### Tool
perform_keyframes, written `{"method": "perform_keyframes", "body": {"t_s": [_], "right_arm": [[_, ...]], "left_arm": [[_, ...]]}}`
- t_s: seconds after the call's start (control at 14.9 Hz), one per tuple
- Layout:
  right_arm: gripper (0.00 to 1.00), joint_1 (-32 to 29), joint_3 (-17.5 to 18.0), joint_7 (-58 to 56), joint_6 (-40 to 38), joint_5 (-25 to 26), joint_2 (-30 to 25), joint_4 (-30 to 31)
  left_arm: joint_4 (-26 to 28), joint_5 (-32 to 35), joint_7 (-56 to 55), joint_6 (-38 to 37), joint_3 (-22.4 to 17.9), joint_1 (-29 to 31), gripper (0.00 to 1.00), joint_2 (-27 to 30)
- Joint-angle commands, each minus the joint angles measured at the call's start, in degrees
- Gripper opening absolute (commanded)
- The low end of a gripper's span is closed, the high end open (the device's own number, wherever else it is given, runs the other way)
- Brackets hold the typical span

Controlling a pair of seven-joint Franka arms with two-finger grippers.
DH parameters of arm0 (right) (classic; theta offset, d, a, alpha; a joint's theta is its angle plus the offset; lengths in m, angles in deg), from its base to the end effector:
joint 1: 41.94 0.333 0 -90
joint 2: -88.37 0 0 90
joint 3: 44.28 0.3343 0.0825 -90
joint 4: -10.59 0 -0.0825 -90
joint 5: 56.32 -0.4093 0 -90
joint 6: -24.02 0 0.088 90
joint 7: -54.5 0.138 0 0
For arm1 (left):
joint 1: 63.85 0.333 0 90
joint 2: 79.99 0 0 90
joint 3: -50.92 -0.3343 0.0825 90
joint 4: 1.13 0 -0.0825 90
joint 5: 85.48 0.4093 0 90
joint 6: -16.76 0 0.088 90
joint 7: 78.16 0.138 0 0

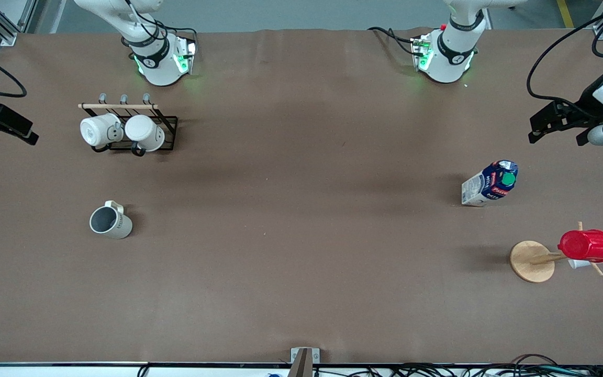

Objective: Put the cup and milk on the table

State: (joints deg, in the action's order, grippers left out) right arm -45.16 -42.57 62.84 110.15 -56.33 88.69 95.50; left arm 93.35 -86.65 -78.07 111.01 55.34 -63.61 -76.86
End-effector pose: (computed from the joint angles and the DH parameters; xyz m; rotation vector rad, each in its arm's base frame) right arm 0.5753 -0.0152 0.6465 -3.1286 0.2696 -0.0246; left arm 0.5684 -0.0453 0.6107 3.1205 -0.1148 0.0778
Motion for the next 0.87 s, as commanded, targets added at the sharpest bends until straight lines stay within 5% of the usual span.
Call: {"method": "perform_keyframes", "body": {"t_s": [0.0, 0.8], "right_arm": [[1.00, 0.41, -0.39, -0.52, 0.88, 0.01, -1.38, 1.75], [1.00, -0.21, -0.65, -1.39, 2.54, 0.01, 0.81, 1.66]], "left_arm": [[-0.25, -0.33, 0.61, 0.14, 0.24, 0.55, 1.00, 0.30], [-0.25, -0.51, 0.08, -0.91, -0.12, 0.55, 1.00, -0.05]]}}
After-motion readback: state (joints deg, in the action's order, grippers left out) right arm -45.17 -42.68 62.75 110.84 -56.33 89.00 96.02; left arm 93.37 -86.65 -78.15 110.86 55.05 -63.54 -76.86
